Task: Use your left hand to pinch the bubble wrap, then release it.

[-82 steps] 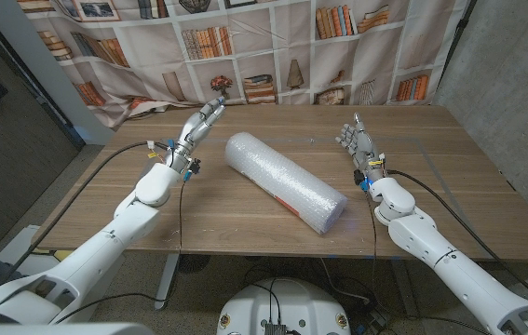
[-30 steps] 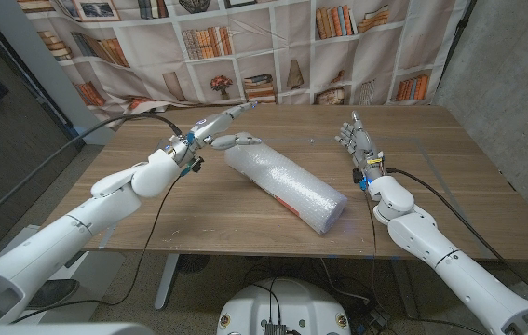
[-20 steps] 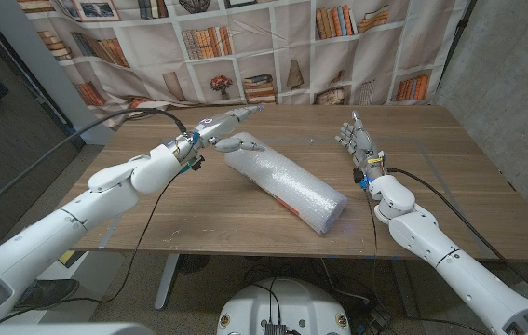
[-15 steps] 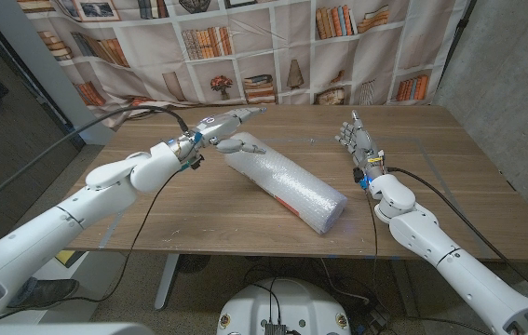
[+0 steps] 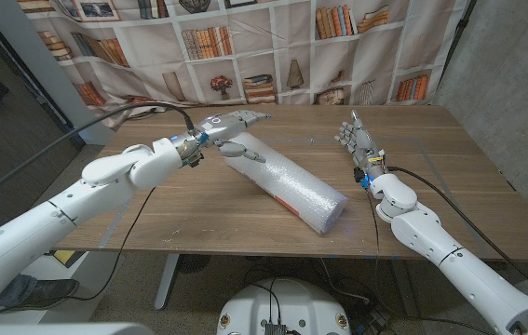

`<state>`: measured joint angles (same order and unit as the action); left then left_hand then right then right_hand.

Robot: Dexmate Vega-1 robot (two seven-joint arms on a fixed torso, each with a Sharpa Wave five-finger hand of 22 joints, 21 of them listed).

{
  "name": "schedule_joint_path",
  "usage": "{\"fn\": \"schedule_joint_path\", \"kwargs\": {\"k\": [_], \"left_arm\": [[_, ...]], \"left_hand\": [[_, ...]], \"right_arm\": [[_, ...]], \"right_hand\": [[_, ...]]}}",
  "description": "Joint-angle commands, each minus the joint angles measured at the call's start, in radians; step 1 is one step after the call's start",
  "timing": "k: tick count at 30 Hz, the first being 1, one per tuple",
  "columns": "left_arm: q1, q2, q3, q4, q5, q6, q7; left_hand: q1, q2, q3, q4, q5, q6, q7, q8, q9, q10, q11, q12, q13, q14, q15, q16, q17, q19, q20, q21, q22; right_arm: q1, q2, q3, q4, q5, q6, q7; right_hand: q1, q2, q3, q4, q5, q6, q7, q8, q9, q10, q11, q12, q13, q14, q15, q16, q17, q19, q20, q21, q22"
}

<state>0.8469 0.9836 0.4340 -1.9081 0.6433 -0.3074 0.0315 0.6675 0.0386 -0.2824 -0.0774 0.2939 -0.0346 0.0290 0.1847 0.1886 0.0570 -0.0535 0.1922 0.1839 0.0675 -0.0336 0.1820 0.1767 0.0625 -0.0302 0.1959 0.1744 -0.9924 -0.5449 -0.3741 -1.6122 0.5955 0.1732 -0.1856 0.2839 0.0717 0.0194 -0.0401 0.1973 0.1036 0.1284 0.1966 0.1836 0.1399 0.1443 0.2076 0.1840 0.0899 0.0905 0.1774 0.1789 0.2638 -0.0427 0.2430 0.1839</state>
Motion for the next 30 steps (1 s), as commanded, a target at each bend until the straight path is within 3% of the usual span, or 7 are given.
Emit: {"fn": "schedule_joint_path", "kwargs": {"k": [1, 5, 11, 30], "left_arm": [[-0.062, 0.032, 0.041, -0.084, 0.094, 0.019, -0.149], [-0.096, 0.025, 0.057, -0.075, 0.073, -0.009, -0.207], [-0.134, 0.007, 0.080, -0.054, 0.104, -0.058, -0.215], [-0.263, -0.068, 0.174, -0.038, 0.172, -0.065, -0.457]], "left_hand": [[0.017, -0.010, -0.006, -0.013, 0.009, -0.043, 0.010, -0.008, 0.002, -0.032, 0.004, -0.007, 0.005, -0.026, 0.001, -0.005, 0.002, -0.010, -0.006, -0.003, 0.002], [0.014, -0.024, -0.014, -0.014, 0.012, -0.068, 0.009, -0.008, 0.003, -0.055, 0.005, -0.010, 0.006, -0.049, 0.007, -0.009, 0.003, -0.022, -0.007, -0.006, 0.002], [0.016, -0.043, -0.024, -0.016, 0.020, -0.019, -0.013, 0.016, 0.003, -0.021, -0.011, 0.009, 0.006, -0.026, -0.008, 0.005, 0.003, -0.008, -0.007, 0.001, 0.002], [0.026, -0.048, -0.025, -0.020, 0.028, -0.006, -0.013, 0.020, 0.003, -0.008, -0.018, 0.013, 0.005, -0.017, -0.011, 0.007, 0.002, -0.002, -0.012, 0.002, 0.002]], "right_arm": [[-0.007, -0.016, 0.002, -0.016, 0.005, -0.011, 0.011], [-0.010, -0.019, 0.003, -0.021, 0.008, -0.016, 0.010], [-0.014, -0.023, 0.002, -0.027, 0.011, -0.024, 0.010], [-0.021, -0.028, 0.004, -0.033, 0.020, -0.029, 0.014]], "right_hand": [[0.011, -0.001, 0.002, -0.008, -0.003, 0.008, 0.003, 0.002, 0.006, 0.001, 0.000, 0.006, 0.002, 0.003, 0.005, 0.006, 0.006, 0.009, -0.013, -0.007, 0.002], [0.010, -0.001, 0.002, -0.008, -0.004, 0.009, 0.004, 0.002, 0.006, 0.001, 0.000, 0.005, 0.002, 0.003, 0.005, 0.007, 0.006, 0.010, -0.013, -0.007, 0.002], [0.010, -0.001, 0.002, -0.007, -0.004, 0.009, 0.004, 0.002, 0.006, 0.002, 0.001, 0.006, 0.002, 0.003, 0.005, 0.006, 0.007, 0.010, -0.012, -0.007, 0.002], [0.009, 0.000, 0.001, -0.008, -0.005, 0.008, 0.003, 0.001, 0.006, 0.003, 0.001, 0.005, 0.002, 0.002, 0.008, 0.006, 0.007, 0.010, -0.011, -0.009, 0.002]]}}
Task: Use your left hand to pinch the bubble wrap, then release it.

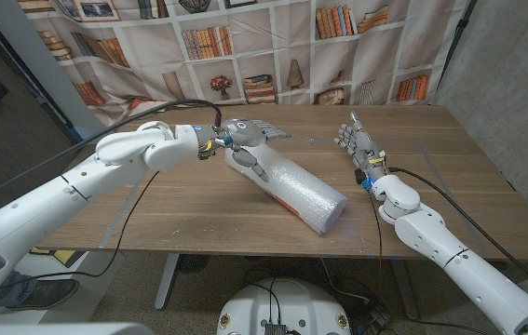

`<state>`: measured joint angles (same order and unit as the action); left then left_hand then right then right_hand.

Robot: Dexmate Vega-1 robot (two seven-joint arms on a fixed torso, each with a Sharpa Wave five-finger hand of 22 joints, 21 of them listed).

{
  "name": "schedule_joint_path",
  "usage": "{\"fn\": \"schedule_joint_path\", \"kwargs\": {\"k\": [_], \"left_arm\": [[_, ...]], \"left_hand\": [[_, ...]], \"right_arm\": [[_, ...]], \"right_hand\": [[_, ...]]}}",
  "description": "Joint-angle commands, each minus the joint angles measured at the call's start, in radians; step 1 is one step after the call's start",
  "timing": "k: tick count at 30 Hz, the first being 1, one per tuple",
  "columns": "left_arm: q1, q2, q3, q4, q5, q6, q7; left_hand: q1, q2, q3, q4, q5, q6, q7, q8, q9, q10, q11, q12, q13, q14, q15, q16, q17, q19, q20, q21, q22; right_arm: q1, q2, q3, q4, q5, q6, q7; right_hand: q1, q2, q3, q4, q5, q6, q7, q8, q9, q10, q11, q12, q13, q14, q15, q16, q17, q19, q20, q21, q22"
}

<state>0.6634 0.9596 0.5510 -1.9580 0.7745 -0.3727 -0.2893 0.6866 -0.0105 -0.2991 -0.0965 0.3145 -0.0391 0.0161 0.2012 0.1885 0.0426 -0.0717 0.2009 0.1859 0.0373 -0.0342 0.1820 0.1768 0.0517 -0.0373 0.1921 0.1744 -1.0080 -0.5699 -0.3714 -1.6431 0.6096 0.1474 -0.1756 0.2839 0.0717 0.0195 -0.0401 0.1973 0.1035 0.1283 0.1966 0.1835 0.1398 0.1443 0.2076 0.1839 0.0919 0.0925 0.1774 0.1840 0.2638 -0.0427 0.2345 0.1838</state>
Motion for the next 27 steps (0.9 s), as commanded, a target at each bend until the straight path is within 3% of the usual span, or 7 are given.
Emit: {"fn": "schedule_joint_path", "kwargs": {"k": [1, 9, 19, 27], "left_arm": [[-0.084, -0.047, 0.058, 0.013, 0.041, 0.001, -0.141], [-0.145, -0.083, 0.092, 0.042, 0.066, 0.009, -0.212], [-0.225, -0.136, 0.159, 0.122, 0.030, -0.050, -0.294], [-0.245, -0.153, 0.185, 0.156, 0.022, -0.069, -0.307]], "left_hand": [[0.008, 0.000, -0.009, -0.001, 0.007, -0.003, -0.001, 0.003, 0.003, 0.006, 0.000, 0.004, 0.003, 0.013, -0.011, 0.007, 0.002, 0.008, -0.005, 0.006, 0.002], [0.010, 0.000, -0.009, -0.001, 0.010, -0.004, -0.002, 0.002, 0.003, 0.004, -0.001, 0.003, 0.003, 0.014, -0.011, 0.006, 0.002, 0.006, -0.007, 0.005, 0.002], [0.011, -0.001, -0.010, -0.001, 0.014, -0.002, -0.002, 0.002, 0.003, 0.006, 0.000, 0.004, 0.003, 0.012, -0.009, 0.005, 0.002, 0.004, -0.007, 0.004, 0.002], [0.016, 0.000, -0.009, -0.002, 0.018, 0.013, -0.002, 0.007, 0.004, 0.017, -0.005, 0.007, 0.003, 0.024, -0.011, 0.009, 0.002, 0.022, -0.013, 0.011, 0.003]], "right_arm": [[-0.007, -0.003, 0.002, -0.002, 0.008, -0.002, 0.004], [-0.019, -0.007, 0.008, -0.002, 0.026, -0.010, 0.008], [-0.028, -0.012, 0.014, -0.009, 0.031, -0.011, 0.002], [-0.031, -0.016, 0.017, -0.012, 0.035, -0.016, 0.000]], "right_hand": [[0.009, 0.000, 0.001, -0.008, -0.005, 0.009, 0.004, 0.001, 0.006, 0.002, 0.000, 0.005, 0.002, 0.000, 0.006, 0.006, 0.002, 0.010, -0.011, -0.001, 0.003], [0.008, 0.000, 0.000, -0.008, -0.005, 0.009, 0.004, 0.001, 0.006, 0.003, 0.002, 0.005, 0.002, 0.001, 0.006, 0.006, 0.002, 0.011, -0.010, -0.001, 0.003], [0.006, 0.001, 0.000, -0.008, -0.006, 0.008, 0.003, 0.000, 0.006, 0.005, 0.002, 0.006, 0.002, 0.002, 0.007, 0.007, 0.002, 0.012, -0.009, -0.001, 0.003], [0.005, 0.001, -0.001, -0.008, -0.006, 0.009, 0.003, 0.000, 0.006, 0.005, 0.002, 0.006, 0.002, 0.002, 0.007, 0.006, 0.002, 0.013, -0.008, -0.001, 0.003]]}}
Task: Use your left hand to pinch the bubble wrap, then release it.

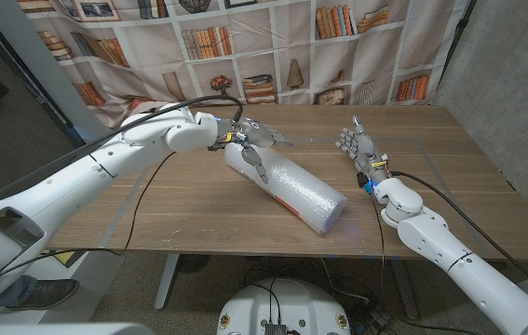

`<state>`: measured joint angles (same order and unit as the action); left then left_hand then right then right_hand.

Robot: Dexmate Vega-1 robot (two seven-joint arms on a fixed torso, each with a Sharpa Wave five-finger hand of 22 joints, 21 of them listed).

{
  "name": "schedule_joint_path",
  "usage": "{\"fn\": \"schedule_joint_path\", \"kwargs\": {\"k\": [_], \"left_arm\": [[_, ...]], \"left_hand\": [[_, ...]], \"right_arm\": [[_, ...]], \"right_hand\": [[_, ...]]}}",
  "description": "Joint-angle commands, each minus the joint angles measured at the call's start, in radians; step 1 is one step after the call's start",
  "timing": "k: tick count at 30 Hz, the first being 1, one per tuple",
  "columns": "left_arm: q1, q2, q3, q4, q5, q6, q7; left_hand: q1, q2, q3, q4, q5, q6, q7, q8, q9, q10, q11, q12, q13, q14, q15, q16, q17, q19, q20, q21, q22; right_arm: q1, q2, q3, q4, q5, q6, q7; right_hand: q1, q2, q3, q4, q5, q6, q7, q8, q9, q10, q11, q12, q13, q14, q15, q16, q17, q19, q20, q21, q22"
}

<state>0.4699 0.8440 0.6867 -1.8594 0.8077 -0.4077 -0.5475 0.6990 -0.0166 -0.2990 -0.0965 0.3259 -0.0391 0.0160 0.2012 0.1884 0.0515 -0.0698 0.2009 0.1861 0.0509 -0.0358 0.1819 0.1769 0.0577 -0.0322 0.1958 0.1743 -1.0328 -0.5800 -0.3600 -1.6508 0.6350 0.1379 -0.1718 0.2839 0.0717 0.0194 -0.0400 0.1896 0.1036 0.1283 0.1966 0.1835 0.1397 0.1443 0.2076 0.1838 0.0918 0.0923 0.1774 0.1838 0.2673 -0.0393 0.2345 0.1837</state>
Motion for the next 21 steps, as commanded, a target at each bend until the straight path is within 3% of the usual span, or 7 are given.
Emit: {"fn": "schedule_joint_path", "kwargs": {"k": [1, 21], "left_arm": [[-0.053, -0.039, 0.052, 0.062, -0.012, -0.035, -0.049], [-0.097, -0.093, 0.116, 0.197, -0.028, -0.063, -0.029]], "left_hand": [[0.004, 0.006, -0.009, -0.002, 0.007, 0.014, -0.003, 0.007, 0.004, 0.011, -0.006, 0.008, 0.003, 0.013, -0.010, 0.010, 0.002, 0.018, -0.017, 0.008, 0.003], [0.029, 0.015, -0.002, -0.007, 0.020, 0.055, -0.022, 0.017, 0.004, 0.056, -0.021, 0.019, 0.003, 0.055, -0.020, 0.017, 0.002, 0.064, -0.019, 0.021, 0.003]], "right_arm": [[-0.006, -0.006, 0.006, -0.005, 0.009, -0.008, -0.005], [0.001, -0.013, 0.003, -0.009, 0.015, -0.030, -0.002]], "right_hand": [[0.005, 0.001, -0.001, -0.008, 0.002, 0.009, 0.003, 0.000, 0.006, 0.005, 0.003, 0.006, 0.002, 0.002, 0.007, 0.006, 0.003, 0.009, -0.012, -0.001, 0.003], [0.004, 0.003, -0.001, -0.008, 0.002, 0.008, 0.002, 0.000, 0.006, 0.006, 0.003, 0.005, 0.002, 0.003, 0.009, 0.006, 0.003, 0.010, -0.010, -0.003, 0.003]]}}
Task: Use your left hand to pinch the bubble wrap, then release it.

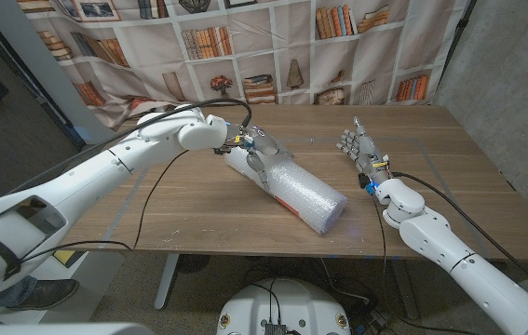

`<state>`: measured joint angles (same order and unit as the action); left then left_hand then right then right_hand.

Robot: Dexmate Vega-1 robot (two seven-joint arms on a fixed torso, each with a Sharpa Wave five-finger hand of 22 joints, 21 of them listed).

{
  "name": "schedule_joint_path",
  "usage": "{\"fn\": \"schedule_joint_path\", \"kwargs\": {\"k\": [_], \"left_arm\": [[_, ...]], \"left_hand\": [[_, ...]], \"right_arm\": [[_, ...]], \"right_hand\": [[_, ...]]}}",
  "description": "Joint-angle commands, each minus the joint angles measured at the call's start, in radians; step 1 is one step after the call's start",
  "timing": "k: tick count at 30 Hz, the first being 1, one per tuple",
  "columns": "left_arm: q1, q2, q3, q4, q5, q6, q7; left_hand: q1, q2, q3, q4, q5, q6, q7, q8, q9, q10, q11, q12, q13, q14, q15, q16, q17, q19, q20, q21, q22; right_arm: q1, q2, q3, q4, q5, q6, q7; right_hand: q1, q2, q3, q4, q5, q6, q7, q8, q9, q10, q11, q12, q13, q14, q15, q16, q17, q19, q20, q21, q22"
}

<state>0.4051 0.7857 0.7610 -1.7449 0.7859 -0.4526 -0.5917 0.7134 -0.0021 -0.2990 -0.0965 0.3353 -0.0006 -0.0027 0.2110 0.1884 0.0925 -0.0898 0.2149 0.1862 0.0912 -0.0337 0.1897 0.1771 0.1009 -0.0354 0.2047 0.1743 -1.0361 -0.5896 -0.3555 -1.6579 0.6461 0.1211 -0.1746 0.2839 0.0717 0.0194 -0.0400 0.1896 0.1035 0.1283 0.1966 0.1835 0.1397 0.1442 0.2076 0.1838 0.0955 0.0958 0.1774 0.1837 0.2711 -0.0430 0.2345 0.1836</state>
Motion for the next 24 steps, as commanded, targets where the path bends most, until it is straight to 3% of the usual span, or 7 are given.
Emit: {"fn": "schedule_joint_path", "kwargs": {"k": [1, 24], "left_arm": [[-0.034, -0.036, 0.045, 0.088, -0.006, -0.019, 0.016], [-0.057, -0.064, 0.090, 0.175, -0.017, -0.022, 0.057]], "left_hand": [[0.016, 0.001, -0.002, -0.007, 0.011, 0.019, -0.003, 0.008, 0.004, 0.020, -0.002, 0.007, 0.003, 0.016, -0.021, 0.009, 0.001, 0.026, -0.016, 0.013, 0.003], [0.045, 0.022, 0.010, -0.012, 0.021, 0.048, -0.008, 0.012, 0.004, 0.043, -0.007, 0.008, 0.003, 0.029, -0.019, 0.006, 0.002, 0.027, -0.012, 0.009, 0.005]], "right_arm": [[0.005, -0.004, -0.001, -0.003, 0.004, -0.014, -0.001], [0.014, 0.005, -0.008, 0.017, 0.009, -0.013, 0.007]], "right_hand": [[0.004, 0.003, -0.001, -0.008, 0.002, 0.008, 0.002, 0.000, 0.006, 0.006, 0.002, 0.005, 0.002, 0.000, 0.005, 0.006, 0.003, 0.006, -0.006, -0.003, 0.003], [0.003, 0.004, -0.002, -0.009, 0.002, 0.009, 0.002, 0.000, 0.006, 0.010, 0.002, 0.006, 0.002, 0.000, 0.006, 0.006, 0.003, 0.007, -0.005, -0.004, 0.003]]}}
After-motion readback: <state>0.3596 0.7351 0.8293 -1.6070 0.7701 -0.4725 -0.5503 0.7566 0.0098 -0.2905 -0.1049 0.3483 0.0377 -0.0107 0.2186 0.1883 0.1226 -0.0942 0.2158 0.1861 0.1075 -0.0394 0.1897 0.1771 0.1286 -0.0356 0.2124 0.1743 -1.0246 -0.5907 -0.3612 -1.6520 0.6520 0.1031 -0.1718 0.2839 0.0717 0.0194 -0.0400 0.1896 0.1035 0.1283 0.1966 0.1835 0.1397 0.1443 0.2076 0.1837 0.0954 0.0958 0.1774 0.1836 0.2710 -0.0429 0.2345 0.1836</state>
